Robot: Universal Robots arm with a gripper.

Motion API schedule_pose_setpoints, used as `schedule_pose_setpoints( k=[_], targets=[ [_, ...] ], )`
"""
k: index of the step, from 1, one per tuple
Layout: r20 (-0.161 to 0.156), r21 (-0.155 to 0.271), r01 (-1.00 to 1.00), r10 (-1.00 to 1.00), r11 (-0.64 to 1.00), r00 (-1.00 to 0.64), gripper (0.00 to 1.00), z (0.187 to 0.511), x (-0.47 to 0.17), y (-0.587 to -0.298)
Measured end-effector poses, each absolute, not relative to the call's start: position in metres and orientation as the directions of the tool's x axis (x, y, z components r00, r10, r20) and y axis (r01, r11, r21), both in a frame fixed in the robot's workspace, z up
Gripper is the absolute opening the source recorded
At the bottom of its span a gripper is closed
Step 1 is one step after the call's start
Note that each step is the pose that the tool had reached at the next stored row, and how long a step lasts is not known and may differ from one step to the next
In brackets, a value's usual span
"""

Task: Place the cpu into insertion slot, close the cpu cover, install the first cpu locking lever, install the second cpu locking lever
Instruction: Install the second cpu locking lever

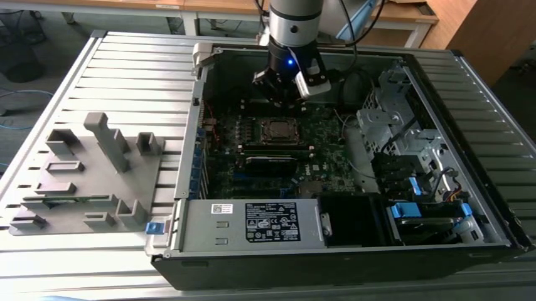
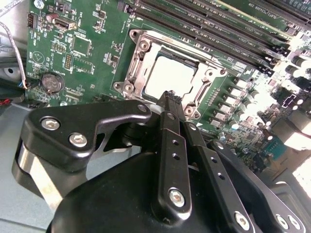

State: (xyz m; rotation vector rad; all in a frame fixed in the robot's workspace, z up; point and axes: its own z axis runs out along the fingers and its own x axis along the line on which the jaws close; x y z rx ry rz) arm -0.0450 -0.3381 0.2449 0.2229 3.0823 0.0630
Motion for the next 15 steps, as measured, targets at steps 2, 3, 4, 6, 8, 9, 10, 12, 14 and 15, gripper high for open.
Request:
schedule_pose_setpoints(
  k=[2, 3, 4, 6, 8, 9, 10, 12, 14, 15],
  targets=[
    [-0.048, 0.043, 0.143, 0.145, 0.989, -0.988, 0.1, 0.2449, -0.045, -0.3388],
    [-0.048, 0.043, 0.143, 0.145, 0.989, -0.988, 0.1, 0.2449, -0.045, -0.3392],
    [-0.048, 0.042, 0.143, 0.145, 0.989, -0.988, 0.1, 0.2449, -0.045, -0.3396],
    [-0.048, 0.041, 0.143, 0.145, 0.989, -0.988, 0.1, 0.2449, -0.045, -0.3406],
    [-0.048, 0.04, 0.143, 0.145, 0.989, -0.988, 0.1, 0.2449, -0.045, -0.3416],
    [-0.048, 0.04, 0.143, 0.145, 0.989, -0.988, 0.1, 0.2449, -0.045, -0.3421],
    [-0.048, 0.04, 0.143, 0.145, 0.989, -0.988, 0.1, 0.2448, -0.045, -0.3427],
    [-0.048, 0.039, 0.143, 0.145, 0.989, -0.988, 0.1, 0.2449, -0.0451, -0.3436],
    [-0.048, 0.039, 0.143, 0.144, 0.989, -0.988, 0.1, 0.2449, -0.045, -0.3444],
    [-0.048, 0.039, 0.143, 0.144, 0.989, -0.988, 0.1, 0.2449, -0.045, -0.345]
  ],
)
